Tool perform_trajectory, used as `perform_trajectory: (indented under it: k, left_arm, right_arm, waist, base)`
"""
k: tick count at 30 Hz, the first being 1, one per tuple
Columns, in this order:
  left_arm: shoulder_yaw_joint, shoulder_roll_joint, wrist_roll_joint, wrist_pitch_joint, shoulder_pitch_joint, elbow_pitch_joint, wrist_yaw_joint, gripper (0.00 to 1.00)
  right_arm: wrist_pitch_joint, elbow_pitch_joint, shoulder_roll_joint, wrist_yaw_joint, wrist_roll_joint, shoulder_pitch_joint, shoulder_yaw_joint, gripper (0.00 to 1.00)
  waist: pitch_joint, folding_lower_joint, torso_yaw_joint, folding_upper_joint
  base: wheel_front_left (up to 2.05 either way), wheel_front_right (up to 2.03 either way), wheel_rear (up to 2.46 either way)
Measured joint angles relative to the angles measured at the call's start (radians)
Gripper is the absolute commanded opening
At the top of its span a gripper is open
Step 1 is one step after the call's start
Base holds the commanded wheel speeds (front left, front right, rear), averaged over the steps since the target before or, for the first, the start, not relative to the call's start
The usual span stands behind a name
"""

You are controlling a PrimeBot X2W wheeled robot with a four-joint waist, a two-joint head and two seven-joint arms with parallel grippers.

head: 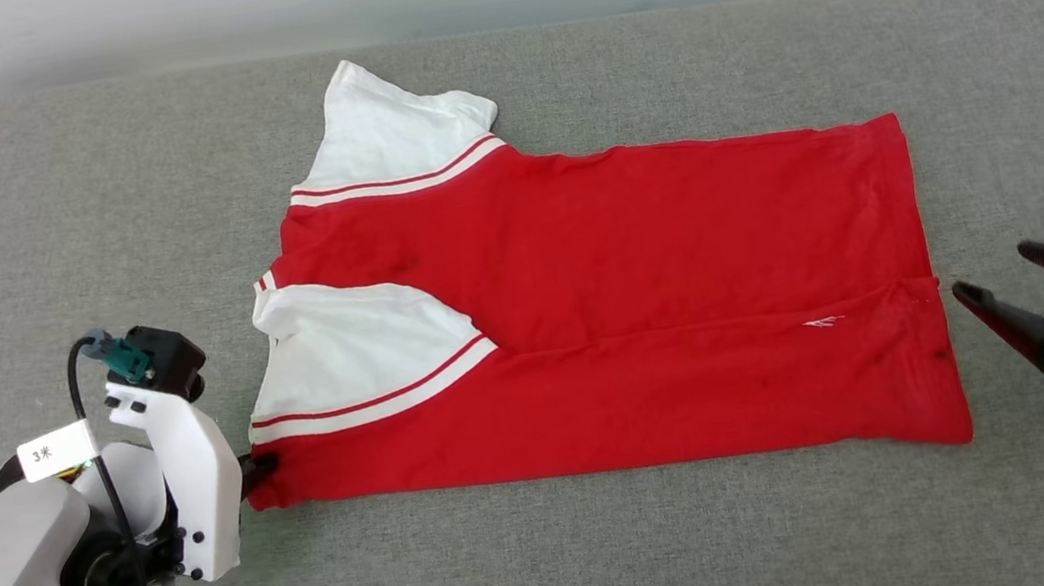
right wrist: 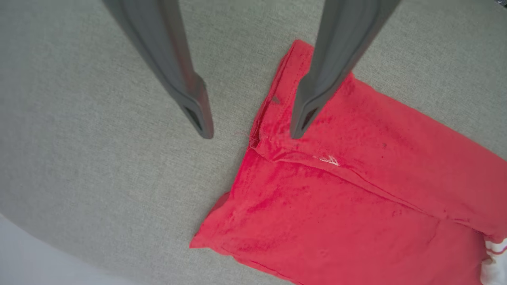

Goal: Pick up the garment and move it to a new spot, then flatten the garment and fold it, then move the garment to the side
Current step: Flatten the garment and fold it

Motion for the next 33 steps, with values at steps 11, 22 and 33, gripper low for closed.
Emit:
perform_trajectory:
  k: [11,22,33]
  left_arm:
    - [-0.019,0.015,0.027,-0.031,-0.002,-0.067,0.0,0.0]
    - [-0.023,0.0,0.052,-0.046,-0.028,-0.08,0.0,0.0]
    - [-0.032,-0.001,0.043,-0.068,-0.006,-0.062,0.0,0.0]
  right_arm:
    - [0.227,0.007,-0.037,0.0,0.051,-0.013,0.077,1.0]
    - [0.17,0.206,0.037,0.0,0.008,-0.013,0.135,1.0]
    - [0.056,0.293,0.037,-0.002,0.054,-0.03,0.199,0.0]
  waist:
    - [0.011,0.0,0.025,0.0]
    - [0.052,0.0001,0.05,0.0]
    - [0.033,0.0,0.037,0.0]
  base:
    - [0.0,0.0,0.0]
    - [0.0,0.0,0.0]
    - [0.0,0.0,0.0]
